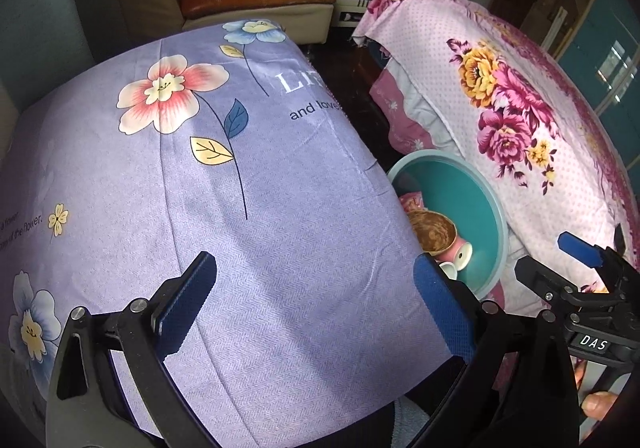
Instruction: Collect trash
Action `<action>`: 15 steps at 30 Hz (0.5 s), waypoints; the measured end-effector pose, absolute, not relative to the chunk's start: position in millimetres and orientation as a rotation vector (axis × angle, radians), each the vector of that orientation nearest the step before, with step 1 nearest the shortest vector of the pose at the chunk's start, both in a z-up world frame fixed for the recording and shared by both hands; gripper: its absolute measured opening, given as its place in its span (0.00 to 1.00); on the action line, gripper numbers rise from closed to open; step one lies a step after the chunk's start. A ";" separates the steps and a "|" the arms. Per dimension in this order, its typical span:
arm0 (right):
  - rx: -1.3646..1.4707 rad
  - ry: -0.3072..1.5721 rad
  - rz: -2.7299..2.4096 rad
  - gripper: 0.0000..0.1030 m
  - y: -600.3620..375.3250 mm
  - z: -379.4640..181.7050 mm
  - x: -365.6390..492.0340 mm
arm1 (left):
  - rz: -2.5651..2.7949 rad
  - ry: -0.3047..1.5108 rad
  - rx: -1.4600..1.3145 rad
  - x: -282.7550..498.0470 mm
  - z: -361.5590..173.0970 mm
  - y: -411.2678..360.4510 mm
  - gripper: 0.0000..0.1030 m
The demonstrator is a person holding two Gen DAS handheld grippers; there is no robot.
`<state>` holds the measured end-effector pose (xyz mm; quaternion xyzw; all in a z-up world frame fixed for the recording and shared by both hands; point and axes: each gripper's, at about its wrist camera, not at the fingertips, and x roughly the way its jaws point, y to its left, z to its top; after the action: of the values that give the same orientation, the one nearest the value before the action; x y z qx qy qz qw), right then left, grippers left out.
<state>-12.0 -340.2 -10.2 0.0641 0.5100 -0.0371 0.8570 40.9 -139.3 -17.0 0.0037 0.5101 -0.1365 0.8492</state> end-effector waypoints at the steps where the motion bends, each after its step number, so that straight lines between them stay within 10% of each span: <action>1: 0.131 1.070 -0.077 0.93 -338.4 -9.1 -12.4 | -0.285 1.066 0.006 39.9 -15.5 -137.6 0.96; 15: 0.132 1.076 -0.076 0.93 -332.4 -13.2 -8.4 | -0.260 0.981 0.035 31.6 -8.2 -132.3 0.96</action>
<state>-8.4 -332.4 -13.2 0.0629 0.5119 -0.0360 0.8560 31.6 -132.3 -8.2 0.0168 0.4697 -0.1243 0.8738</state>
